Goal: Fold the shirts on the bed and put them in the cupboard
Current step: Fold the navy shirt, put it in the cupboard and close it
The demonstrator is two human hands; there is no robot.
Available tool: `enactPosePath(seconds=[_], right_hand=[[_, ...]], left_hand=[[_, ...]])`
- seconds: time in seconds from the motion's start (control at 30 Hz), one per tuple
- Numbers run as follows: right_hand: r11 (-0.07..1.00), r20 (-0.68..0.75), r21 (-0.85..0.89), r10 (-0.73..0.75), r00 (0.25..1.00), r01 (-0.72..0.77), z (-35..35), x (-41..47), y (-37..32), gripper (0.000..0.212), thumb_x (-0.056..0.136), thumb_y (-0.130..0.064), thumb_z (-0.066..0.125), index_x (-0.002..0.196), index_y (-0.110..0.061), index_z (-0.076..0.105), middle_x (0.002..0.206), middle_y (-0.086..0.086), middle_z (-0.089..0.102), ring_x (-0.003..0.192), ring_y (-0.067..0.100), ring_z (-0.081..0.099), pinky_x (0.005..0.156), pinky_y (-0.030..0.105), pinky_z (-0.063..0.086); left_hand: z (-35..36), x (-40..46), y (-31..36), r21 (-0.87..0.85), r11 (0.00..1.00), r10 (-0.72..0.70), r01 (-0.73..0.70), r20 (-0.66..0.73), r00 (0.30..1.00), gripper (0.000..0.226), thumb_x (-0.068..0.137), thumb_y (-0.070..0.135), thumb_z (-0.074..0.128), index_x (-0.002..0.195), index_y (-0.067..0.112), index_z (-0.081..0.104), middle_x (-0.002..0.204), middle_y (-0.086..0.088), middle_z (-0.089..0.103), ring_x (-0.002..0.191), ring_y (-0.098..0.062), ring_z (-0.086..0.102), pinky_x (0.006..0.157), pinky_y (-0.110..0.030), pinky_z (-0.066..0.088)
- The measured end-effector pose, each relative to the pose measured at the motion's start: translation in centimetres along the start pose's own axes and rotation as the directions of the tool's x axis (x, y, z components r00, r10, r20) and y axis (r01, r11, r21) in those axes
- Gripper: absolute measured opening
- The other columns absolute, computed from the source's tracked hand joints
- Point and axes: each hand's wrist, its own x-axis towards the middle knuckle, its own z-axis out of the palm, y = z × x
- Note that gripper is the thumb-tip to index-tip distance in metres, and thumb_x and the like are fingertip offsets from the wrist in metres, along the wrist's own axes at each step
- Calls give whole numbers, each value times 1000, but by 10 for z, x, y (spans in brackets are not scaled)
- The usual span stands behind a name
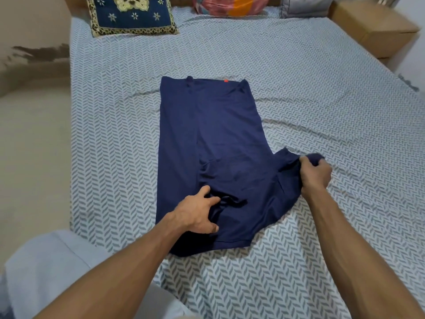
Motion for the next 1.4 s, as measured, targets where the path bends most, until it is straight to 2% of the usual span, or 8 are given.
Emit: enactPosePath(seconds=[0.13, 0.23, 0.37, 0.47, 0.63, 0.83, 1.2, 1.4], right_hand=[[886, 137, -129, -429, 893, 445, 25, -77, -35, 21, 89, -33, 66, 88, -14, 58, 83, 6, 67, 79, 27, 62, 78, 37, 48], [689, 318, -139, -650, 691, 712, 57, -138, -39, 23, 92, -29, 68, 86, -14, 52, 75, 13, 62, 69, 32, 57, 66, 40, 42], [416, 697, 61, -669, 260, 907, 87, -194, -9, 10, 92, -29, 59, 94, -21, 55, 92, -1, 64, 84, 23, 60, 77, 41, 51], [337, 816, 132, -571, 91, 932, 82, -197, 25, 32, 89, -35, 62, 119, -22, 58, 121, -6, 63, 108, 18, 58, 93, 36, 51], [162, 795, -82, -584, 163, 983, 50, -163, 57, 66, 71, -36, 69, 133, -19, 54, 142, 4, 51, 129, 24, 49, 99, 42, 45], [230, 693, -275, -626, 358, 933, 20, -123, 70, 57, 53, -16, 61, 110, -21, 61, 101, 1, 58, 92, 33, 58, 73, 41, 47], [196, 795, -283, -499, 344, 939, 6, -116, 74, 40, 53, -40, 50, 88, -24, 59, 81, -7, 53, 79, 26, 55, 65, 36, 44], [339, 720, -257, -557, 414, 905, 49, -138, 30, 46, 76, -57, 58, 110, -26, 62, 100, -2, 61, 95, 25, 57, 82, 42, 51]], left_hand=[[-5, -2, -13, -420, 907, -24, -37, -139, 990, 65, 85, 52, 67, 145, 32, 52, 148, 8, 48, 129, -19, 55, 107, -38, 47], [-13, -10, -16, -925, 378, -280, -37, -152, 948, 28, 96, 39, 66, 119, 23, 69, 117, -1, 72, 106, -19, 70, 88, -44, 59], [-28, -14, -26, -974, -210, -466, -81, 27, 884, 54, 96, 59, 56, 100, 8, 71, 91, -13, 75, 79, -28, 71, 79, -46, 60], [-19, -14, -35, -992, -128, -521, 10, 76, 850, 30, 94, 36, 70, 90, 6, 66, 83, -17, 72, 70, -26, 71, 65, -35, 61], [-9, -15, -36, -995, -95, -567, 43, 90, 819, 7, 95, 0, 58, 92, 6, 55, 79, -20, 71, 69, -27, 75, 60, -34, 62], [-21, -24, -31, -998, -51, -512, -42, -10, 859, 17, 89, -6, 56, 87, 10, 50, 73, -18, 73, 59, -23, 71, 52, -28, 55], [3, -57, -45, -981, 175, -443, 84, -3, 897, 27, 76, -13, 51, 71, 12, 43, 61, -17, 66, 57, -29, 65, 42, -22, 36], [2, -41, -58, -981, 159, -501, 110, 16, 866, 38, 78, 48, 83, 83, 16, 61, 71, -3, 68, 48, -21, 59, 38, -22, 31]])
